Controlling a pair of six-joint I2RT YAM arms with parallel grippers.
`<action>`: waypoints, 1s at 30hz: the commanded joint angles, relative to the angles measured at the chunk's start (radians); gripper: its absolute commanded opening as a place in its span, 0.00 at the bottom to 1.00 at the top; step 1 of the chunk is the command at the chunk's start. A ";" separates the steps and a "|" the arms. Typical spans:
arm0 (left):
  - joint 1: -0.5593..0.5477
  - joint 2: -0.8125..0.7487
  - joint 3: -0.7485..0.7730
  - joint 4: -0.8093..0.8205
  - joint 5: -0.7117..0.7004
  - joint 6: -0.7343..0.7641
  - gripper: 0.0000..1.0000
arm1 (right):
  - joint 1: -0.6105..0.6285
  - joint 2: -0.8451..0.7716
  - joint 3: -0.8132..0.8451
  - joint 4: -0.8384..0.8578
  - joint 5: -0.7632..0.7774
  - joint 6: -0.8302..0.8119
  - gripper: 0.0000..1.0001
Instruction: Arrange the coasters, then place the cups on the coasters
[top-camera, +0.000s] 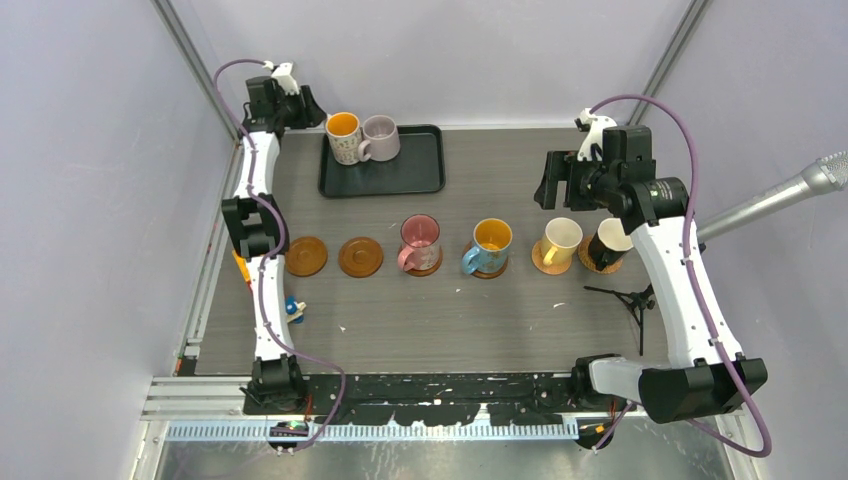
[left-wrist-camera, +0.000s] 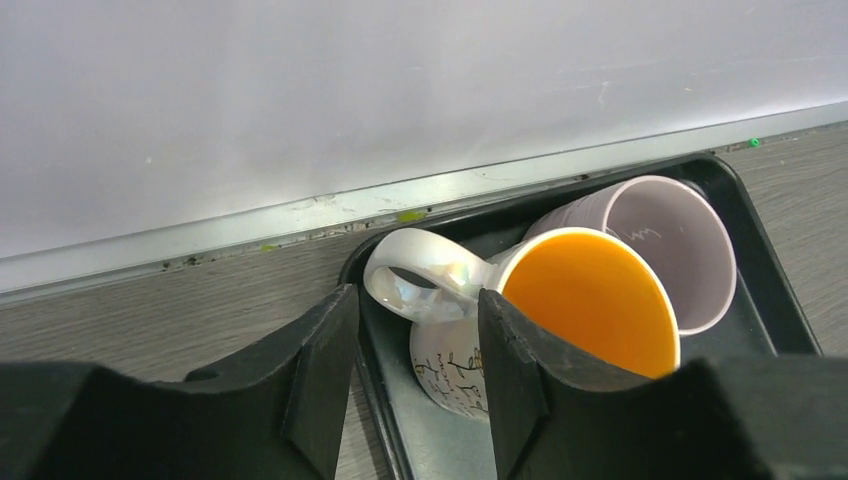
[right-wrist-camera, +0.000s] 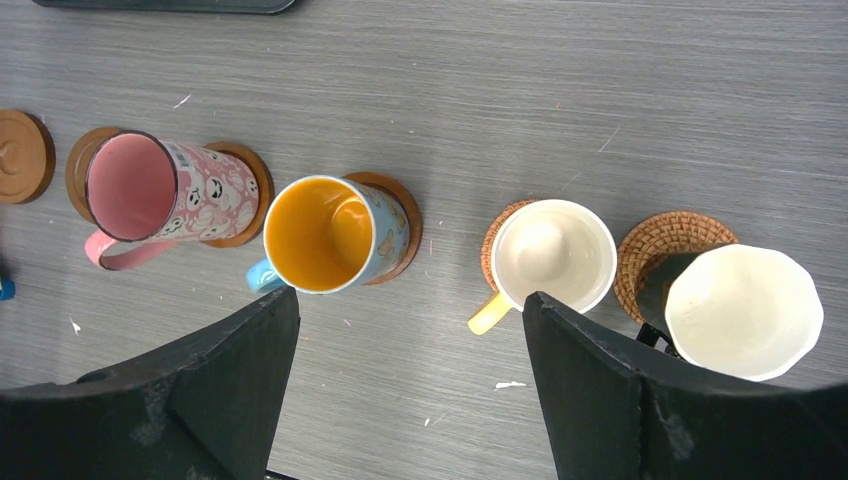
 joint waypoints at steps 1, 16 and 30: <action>-0.007 -0.036 -0.032 0.018 0.064 -0.024 0.48 | -0.005 -0.011 0.019 0.027 -0.012 0.005 0.86; -0.090 -0.317 -0.480 0.106 0.169 0.028 0.40 | -0.012 -0.046 -0.014 0.035 -0.014 0.011 0.86; -0.185 -0.365 -0.366 -0.263 0.332 0.419 0.72 | -0.013 -0.070 -0.033 0.041 -0.028 0.023 0.86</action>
